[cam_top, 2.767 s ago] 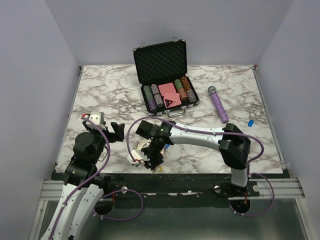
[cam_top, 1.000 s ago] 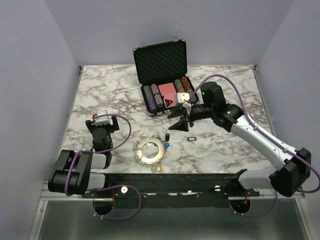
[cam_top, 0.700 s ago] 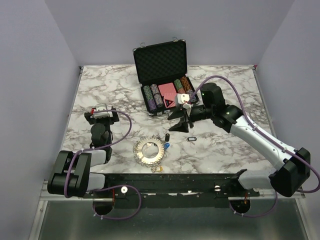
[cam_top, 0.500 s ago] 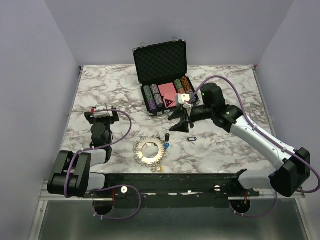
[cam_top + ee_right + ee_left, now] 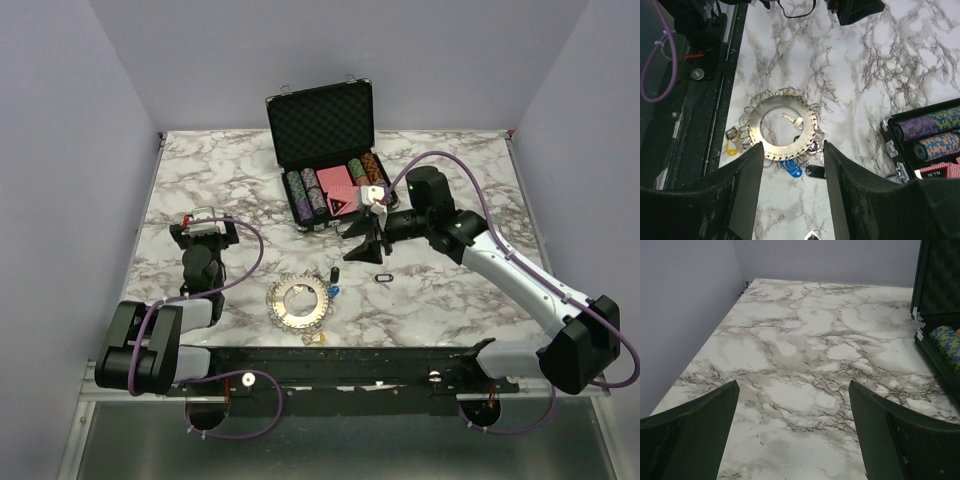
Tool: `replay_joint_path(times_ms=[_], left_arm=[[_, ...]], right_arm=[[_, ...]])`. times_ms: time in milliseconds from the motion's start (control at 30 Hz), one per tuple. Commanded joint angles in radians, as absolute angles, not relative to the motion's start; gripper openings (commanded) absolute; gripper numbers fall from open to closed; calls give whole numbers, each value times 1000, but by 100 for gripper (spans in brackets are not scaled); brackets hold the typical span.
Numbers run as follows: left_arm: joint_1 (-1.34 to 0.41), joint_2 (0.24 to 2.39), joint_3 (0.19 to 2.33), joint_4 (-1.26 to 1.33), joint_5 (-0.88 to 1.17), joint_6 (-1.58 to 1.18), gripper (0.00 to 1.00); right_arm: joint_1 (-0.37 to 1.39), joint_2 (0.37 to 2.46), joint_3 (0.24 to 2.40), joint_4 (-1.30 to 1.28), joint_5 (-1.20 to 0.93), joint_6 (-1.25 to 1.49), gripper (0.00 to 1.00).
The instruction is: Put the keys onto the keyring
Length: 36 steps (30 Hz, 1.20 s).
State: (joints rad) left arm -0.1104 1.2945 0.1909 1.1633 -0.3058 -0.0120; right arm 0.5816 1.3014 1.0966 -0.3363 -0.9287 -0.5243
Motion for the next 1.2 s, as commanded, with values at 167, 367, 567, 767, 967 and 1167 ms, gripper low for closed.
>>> replay_joint_path(times_ms=[167,367,567,767,967,1167], left_arm=[[-106,1293,210,1161,-301,-25,99],[-104,1292,210,1161,-301,-25,99],[-104,1293,210,1161,-299,-25,99],[-104,1293,210,1161,-301,-25,99],[-104,1292,209,1161,-301,-25,99],[-104,1292,210,1161,-301,-25,99]], right_arm=[[541,1276,1060,-287,-991,-515,59],[541,1279,1055,-284,-1000,-520,59],[538,1276,1051,-284,-996,-537,59],[540,1287,1040,-282,-1003,-543,59],[540,1296,1035,-279,-1000,-545,59],[540,1295,1035,-279,-1006,-543,59]])
